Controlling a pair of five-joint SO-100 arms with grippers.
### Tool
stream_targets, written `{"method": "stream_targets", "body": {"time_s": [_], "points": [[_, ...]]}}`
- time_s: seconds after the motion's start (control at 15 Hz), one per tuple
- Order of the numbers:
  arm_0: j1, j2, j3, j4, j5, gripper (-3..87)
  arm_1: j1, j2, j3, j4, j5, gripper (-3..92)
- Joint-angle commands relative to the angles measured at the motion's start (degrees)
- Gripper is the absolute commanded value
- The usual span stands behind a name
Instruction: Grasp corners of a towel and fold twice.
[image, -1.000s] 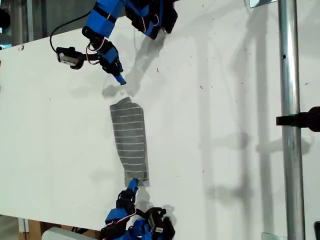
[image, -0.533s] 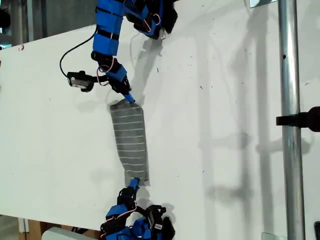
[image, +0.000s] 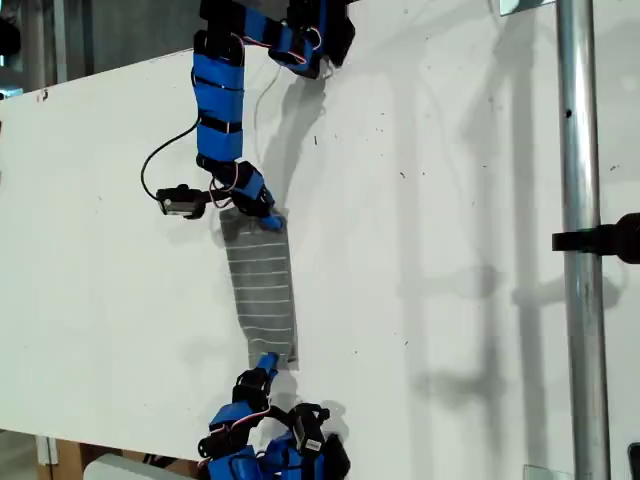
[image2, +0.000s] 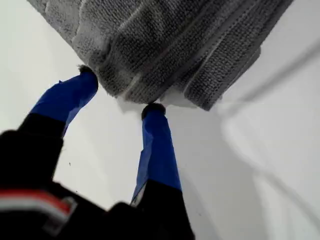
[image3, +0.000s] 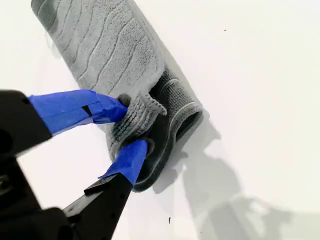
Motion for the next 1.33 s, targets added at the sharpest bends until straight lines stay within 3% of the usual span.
{"method": "stream_targets", "body": {"time_s": [0.0,0.13,0.27,0.73,1.13,1.27], "points": [[-0.62,-0.09,-3.34,-0.62,0.44,9.3,-0.88,-2.55,-5.63,-0.88,0.44,22.3],[-0.79,-0.18,-3.34,-0.53,0.53,9.3,-0.7,-5.8,-7.21,-1.05,0.44,21.4],[-0.88,-0.18,-3.25,-0.35,0.62,9.3,-0.18,-6.5,-7.73,-0.88,0.35,0.2],[0.09,0.44,-3.78,2.2,1.14,9.3,4.92,4.48,-10.81,11.25,-7.65,-0.2],[0.88,0.53,-3.69,2.64,0.53,9.3,9.49,2.81,-14.06,11.69,-11.87,-0.2],[0.7,0.53,-3.52,2.64,0.7,9.3,10.37,3.43,-18.54,15.56,-13.1,-0.2]]}}
